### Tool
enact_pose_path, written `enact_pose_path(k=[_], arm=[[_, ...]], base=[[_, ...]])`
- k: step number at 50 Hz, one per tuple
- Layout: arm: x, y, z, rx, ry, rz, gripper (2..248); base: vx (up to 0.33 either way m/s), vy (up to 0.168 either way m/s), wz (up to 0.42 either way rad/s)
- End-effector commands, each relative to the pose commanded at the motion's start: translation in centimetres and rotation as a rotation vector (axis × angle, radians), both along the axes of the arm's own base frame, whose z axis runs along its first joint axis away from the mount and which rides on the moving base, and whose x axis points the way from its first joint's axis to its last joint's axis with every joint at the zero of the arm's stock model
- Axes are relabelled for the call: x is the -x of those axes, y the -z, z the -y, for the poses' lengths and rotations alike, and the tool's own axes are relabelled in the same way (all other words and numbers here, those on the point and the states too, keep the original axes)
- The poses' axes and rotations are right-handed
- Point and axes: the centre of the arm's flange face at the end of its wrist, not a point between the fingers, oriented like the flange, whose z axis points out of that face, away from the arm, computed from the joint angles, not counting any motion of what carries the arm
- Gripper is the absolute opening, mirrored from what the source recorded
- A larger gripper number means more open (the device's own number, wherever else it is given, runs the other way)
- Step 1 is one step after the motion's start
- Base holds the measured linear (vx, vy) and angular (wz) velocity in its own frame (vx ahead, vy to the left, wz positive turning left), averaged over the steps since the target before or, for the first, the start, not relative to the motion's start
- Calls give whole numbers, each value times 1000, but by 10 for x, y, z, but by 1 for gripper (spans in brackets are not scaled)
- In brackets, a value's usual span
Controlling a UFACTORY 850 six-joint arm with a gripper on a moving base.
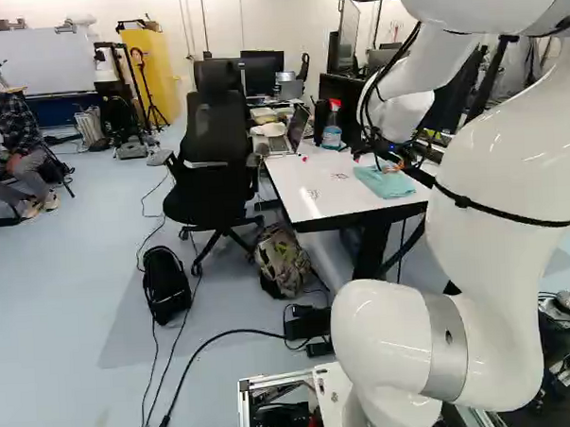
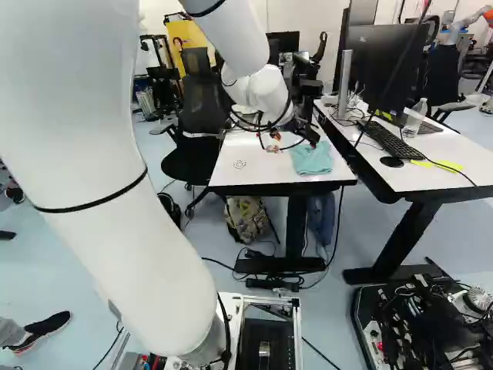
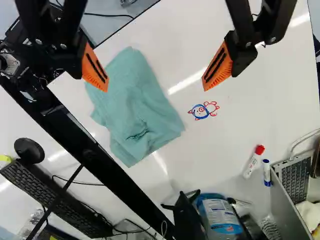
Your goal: Clean the table with the green towel
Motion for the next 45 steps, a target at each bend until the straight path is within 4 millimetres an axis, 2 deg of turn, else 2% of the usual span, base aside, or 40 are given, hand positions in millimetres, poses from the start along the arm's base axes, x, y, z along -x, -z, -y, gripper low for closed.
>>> enact_pose_path(k=[33,45], arm=[[-50,4,49,-4,41,0,247],[-61,4,62,-1,53,6,247]], base=[[0,0,0],[0,0,0]])
